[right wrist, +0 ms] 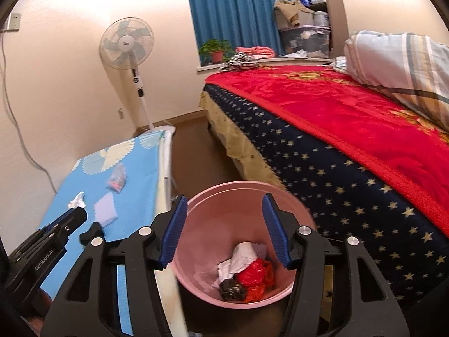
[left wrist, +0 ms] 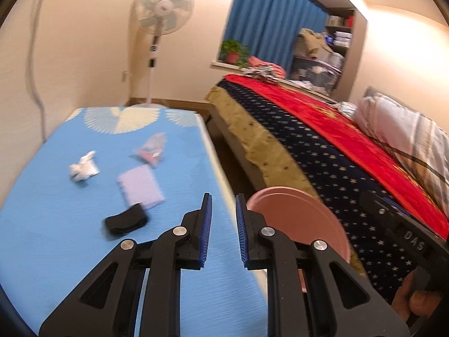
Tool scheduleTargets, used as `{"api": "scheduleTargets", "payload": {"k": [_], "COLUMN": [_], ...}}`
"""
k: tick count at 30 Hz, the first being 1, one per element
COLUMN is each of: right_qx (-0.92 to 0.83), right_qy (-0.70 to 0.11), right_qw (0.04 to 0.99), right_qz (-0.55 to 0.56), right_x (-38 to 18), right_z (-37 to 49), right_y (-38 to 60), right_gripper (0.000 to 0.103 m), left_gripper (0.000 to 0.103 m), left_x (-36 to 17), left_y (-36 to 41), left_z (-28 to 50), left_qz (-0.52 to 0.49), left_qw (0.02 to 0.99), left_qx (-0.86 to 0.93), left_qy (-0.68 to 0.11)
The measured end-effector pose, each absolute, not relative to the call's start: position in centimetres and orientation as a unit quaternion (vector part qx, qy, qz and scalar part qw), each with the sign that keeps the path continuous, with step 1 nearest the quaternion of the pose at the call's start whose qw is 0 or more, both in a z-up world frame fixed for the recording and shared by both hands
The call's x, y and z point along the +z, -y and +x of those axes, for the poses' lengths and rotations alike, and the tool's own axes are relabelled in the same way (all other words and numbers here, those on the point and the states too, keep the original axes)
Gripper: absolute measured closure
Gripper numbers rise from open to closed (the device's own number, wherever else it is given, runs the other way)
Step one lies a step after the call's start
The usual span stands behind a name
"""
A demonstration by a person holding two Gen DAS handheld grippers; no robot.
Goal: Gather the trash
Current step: 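Move both open grippers back toward the remaining trash on the bed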
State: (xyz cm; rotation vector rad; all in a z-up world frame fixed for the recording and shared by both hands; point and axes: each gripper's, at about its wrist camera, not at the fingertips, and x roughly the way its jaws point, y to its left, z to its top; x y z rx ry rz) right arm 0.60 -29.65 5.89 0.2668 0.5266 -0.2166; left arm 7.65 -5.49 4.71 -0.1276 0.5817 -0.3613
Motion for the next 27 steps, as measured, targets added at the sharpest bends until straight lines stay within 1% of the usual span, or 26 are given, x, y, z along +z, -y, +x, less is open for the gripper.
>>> {"api": "scheduleTargets", "payload": {"k": [10,14,21,22,25,27], "right_qx": [-0.01,0.022,0.064,0.065,0.071,0.073], "right_qy": [-0.288,-0.297,-0.317,-0.319,-0.323,-0.323], "right_qw": [0.95,0.946,0.936,0.935,0.933,0.933], "right_qz": [0.12,0.126,0.136,0.138,0.145,0.144], "right_x": [4.0,3.0,0.5,0.3,-0.1,-0.3], "right_z": [4.1,5.9,9.1,9.4,10.6,10.8], "right_y": [23.3,21.2,18.5,18.5,18.4,18.6], "right_gripper": [0.047,0.047,0.047,0.047,0.048,0.048], "left_gripper": [0.086,0.086,0.085,0.084,0.077,0.068], "left_x": [2.6,1.7,0.3,0.0,-0.6,-1.0], "left_y": [-3.8,-5.7,-6.8,-6.7,-6.0,-5.3], "left_z": [8.7,9.3,10.5,10.7,11.6,12.4], "left_qz": [-0.127,-0.134,-0.136,-0.137,-0.138,-0.146], "left_qw": [0.943,0.94,0.935,0.935,0.932,0.927], "left_qx": [-0.033,-0.006,-0.003,-0.008,-0.024,-0.034], "left_qy": [-0.305,-0.314,-0.326,-0.328,-0.336,-0.343]}}
